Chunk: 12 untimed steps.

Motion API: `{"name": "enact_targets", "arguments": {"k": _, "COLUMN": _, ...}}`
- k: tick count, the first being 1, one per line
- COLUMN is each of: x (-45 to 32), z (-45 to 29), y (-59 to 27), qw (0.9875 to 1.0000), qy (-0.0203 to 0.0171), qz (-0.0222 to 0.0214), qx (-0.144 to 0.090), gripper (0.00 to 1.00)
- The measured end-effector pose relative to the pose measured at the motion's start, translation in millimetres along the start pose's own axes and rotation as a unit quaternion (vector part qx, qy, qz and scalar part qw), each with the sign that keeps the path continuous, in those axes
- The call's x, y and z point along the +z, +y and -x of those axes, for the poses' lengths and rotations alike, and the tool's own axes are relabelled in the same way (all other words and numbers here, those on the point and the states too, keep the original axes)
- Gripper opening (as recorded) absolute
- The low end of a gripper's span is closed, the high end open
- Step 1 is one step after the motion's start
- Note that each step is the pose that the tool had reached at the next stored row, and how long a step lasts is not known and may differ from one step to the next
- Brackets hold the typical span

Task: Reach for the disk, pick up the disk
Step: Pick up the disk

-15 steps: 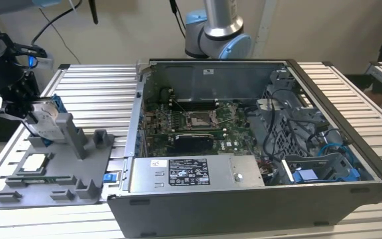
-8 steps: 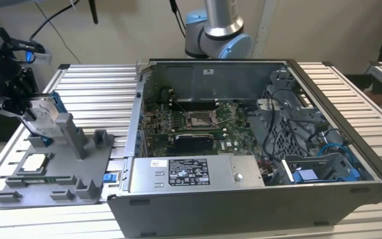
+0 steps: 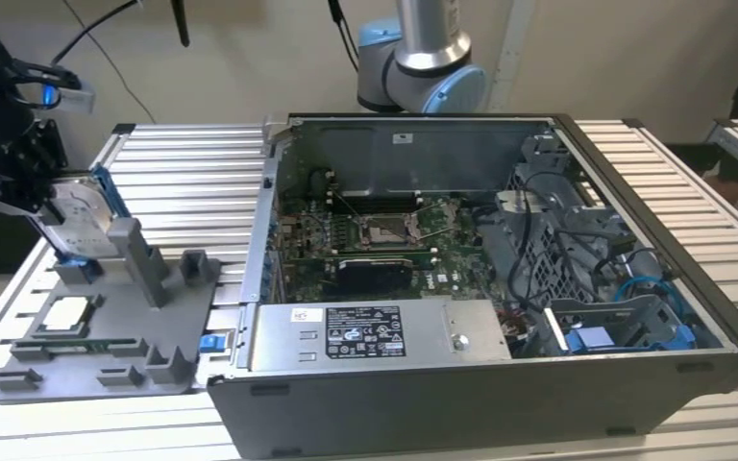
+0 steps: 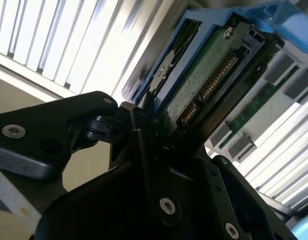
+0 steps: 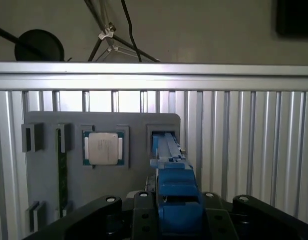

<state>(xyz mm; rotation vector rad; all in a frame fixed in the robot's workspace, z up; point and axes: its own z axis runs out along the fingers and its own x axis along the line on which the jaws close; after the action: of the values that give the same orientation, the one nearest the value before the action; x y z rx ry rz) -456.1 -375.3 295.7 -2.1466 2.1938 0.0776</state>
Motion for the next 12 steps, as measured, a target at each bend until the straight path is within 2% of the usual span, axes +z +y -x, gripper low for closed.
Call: {"name": "enact_targets", "arguments": {"k": 12, "x": -14.4, "z": 1.2, "y": -0.2, "qw": 1.0, "qy": 0.0, "qz": 0.0, "qx": 0.0, "gripper": 0.0}}
